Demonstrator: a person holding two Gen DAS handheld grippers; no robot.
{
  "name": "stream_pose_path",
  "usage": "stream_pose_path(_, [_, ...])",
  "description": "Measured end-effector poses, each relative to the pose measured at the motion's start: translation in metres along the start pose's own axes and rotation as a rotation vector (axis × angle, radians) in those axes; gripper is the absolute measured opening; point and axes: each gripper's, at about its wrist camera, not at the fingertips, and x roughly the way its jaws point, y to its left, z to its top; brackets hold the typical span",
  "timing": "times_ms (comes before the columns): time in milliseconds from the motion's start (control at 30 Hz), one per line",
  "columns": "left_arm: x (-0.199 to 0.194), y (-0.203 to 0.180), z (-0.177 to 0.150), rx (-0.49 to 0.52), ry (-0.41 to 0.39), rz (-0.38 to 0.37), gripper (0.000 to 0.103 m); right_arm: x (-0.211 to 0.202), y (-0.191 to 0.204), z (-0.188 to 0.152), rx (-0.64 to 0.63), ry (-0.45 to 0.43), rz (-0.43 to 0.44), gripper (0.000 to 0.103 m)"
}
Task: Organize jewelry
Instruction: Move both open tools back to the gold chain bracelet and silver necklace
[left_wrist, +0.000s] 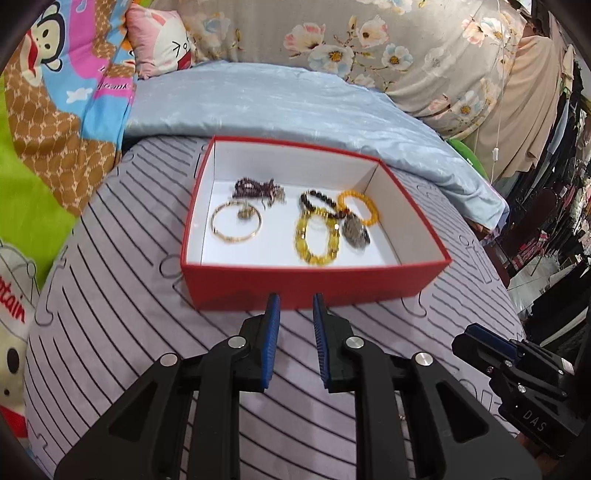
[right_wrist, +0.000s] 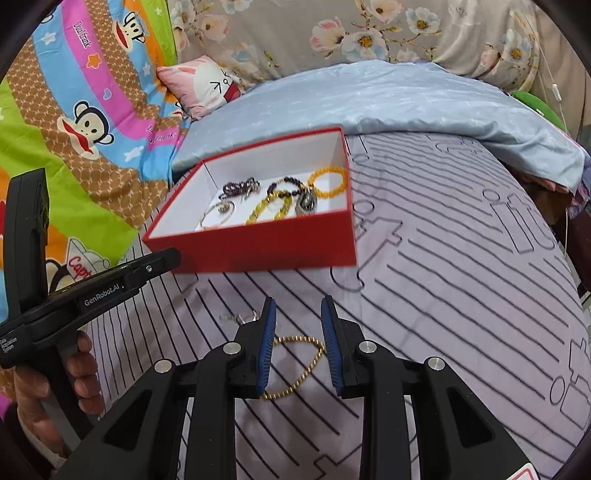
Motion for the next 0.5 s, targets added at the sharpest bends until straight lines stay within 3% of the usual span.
stream_pose_path(500, [0.003,-0.005,-0.038,-0.010,0.073,-0.019,0.017,0.015,-0.003,-0.031,0.004,0.061,-0.036,0.026])
